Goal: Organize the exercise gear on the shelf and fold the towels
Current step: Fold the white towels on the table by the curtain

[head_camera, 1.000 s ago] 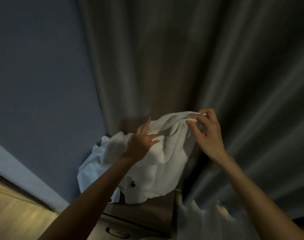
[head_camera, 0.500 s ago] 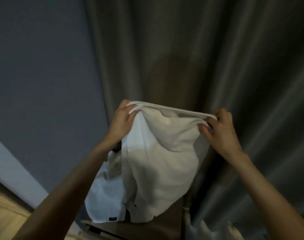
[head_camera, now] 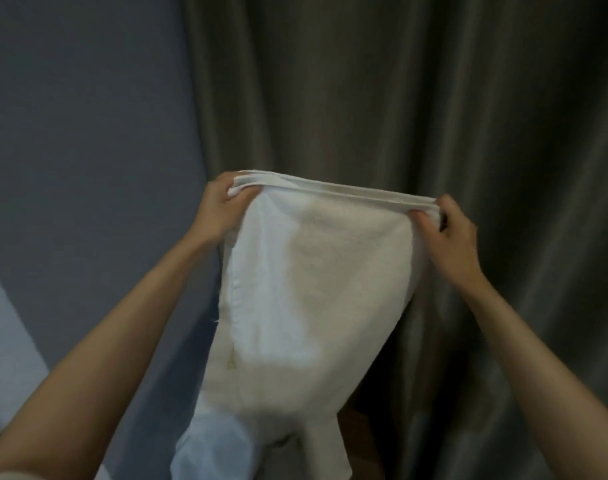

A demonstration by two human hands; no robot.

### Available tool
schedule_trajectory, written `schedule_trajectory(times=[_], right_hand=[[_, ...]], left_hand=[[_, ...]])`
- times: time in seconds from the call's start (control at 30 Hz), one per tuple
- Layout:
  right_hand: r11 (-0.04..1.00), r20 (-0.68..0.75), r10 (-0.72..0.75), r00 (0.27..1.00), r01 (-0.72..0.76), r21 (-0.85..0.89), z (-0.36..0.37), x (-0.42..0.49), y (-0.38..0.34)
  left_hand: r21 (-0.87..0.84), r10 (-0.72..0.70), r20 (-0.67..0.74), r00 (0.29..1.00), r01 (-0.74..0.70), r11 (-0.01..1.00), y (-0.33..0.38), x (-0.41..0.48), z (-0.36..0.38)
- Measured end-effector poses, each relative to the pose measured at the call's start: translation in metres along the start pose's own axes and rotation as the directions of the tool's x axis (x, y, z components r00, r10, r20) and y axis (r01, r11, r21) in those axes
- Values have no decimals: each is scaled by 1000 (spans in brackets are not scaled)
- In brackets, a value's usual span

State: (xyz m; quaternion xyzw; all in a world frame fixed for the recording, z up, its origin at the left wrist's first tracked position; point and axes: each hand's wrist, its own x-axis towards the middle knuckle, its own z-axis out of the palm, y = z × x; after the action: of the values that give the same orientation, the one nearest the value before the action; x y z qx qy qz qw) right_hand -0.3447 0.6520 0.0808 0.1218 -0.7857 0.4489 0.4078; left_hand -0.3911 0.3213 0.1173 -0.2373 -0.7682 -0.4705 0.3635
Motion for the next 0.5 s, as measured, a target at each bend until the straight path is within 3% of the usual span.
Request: schedule_trajectory(times=[0.1, 0.17, 0.27, 0.33, 0.4, 0.43, 0.5], right_hand=[[989, -113, 70, 991, -54, 140, 11, 14, -24], [962, -95, 197, 976, -174, 213, 19, 14, -36], [872, 181, 456, 871, -478, 102, 23, -3, -40], [765, 413, 576, 705, -643, 32, 16, -15, -40], [631, 605, 588, 538, -772, 74, 4, -23, -41], [575, 662, 560, 499, -809, 124, -1, -27, -41], [498, 678, 521, 519, -830, 252, -6, -35, -37]], left_hand=[[-113, -128, -114, 985, 115, 987, 3, 6, 1], [-95, -232, -117, 966, 221, 971, -1, 1, 1], [-63, -365, -29, 931, 362, 930, -23, -22, -4], [-147, -438, 5, 899, 434, 889, -36, -42, -7], [-301, -561, 19, 828, 540, 786, -33, -49, -8], [-326, -594, 11, 804, 565, 758, -31, -49, -10], [-176, -504, -36, 863, 491, 853, -24, -47, -18]])
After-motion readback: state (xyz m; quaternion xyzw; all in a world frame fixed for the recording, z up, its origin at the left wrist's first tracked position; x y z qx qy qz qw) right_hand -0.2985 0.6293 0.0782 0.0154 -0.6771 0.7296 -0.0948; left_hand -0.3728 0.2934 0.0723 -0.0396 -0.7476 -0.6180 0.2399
